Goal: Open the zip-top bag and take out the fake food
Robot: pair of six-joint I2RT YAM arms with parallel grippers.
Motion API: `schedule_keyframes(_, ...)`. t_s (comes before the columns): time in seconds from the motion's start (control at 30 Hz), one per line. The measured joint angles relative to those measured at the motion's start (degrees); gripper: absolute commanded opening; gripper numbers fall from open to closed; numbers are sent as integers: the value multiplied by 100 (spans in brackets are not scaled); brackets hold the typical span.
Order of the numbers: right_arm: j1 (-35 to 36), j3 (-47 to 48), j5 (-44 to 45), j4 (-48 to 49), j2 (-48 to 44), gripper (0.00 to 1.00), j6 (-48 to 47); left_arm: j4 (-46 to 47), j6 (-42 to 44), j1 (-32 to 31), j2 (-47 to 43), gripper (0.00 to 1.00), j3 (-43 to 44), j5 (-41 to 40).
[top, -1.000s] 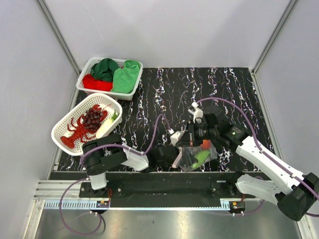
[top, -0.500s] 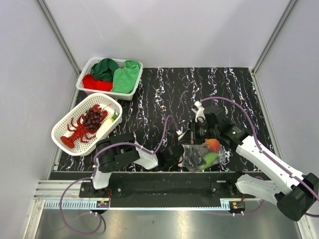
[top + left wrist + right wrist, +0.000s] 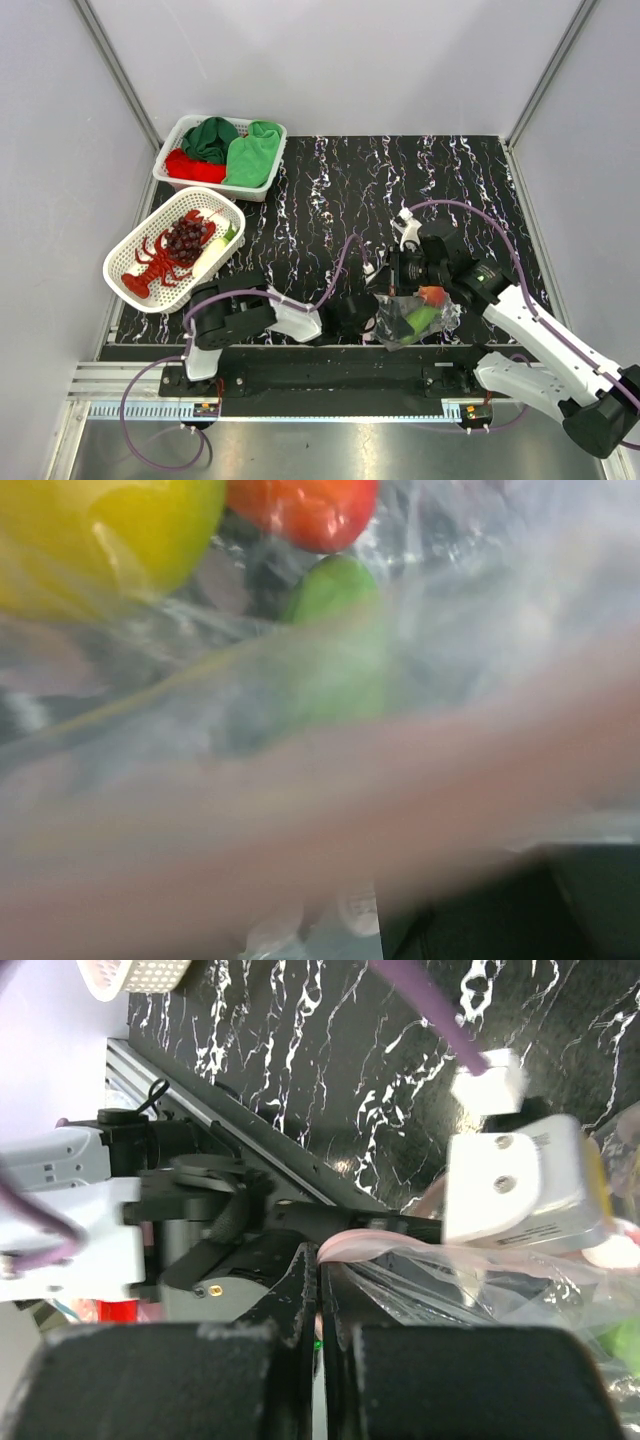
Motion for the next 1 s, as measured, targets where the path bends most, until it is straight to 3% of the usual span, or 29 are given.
schedule_keyframes(0.23,63,-2,286,-103,-350,0,-378,-2184,1047,326,-1016,0,267,-651)
schedule_keyframes(0.6,79,-284,1572,-192,-960,0,-636,-4024,2223,925,-1818,0,949,-675)
schedule_keyframes(0.83,79,-258,1550,59,-472,0,-863,-5211,2444,957,-2000,0,1821,-603)
schedule_keyframes(1.0,61,-81,1335,284,-118,0,-933,-6127,2090,1145,-1958,0,2476,-761)
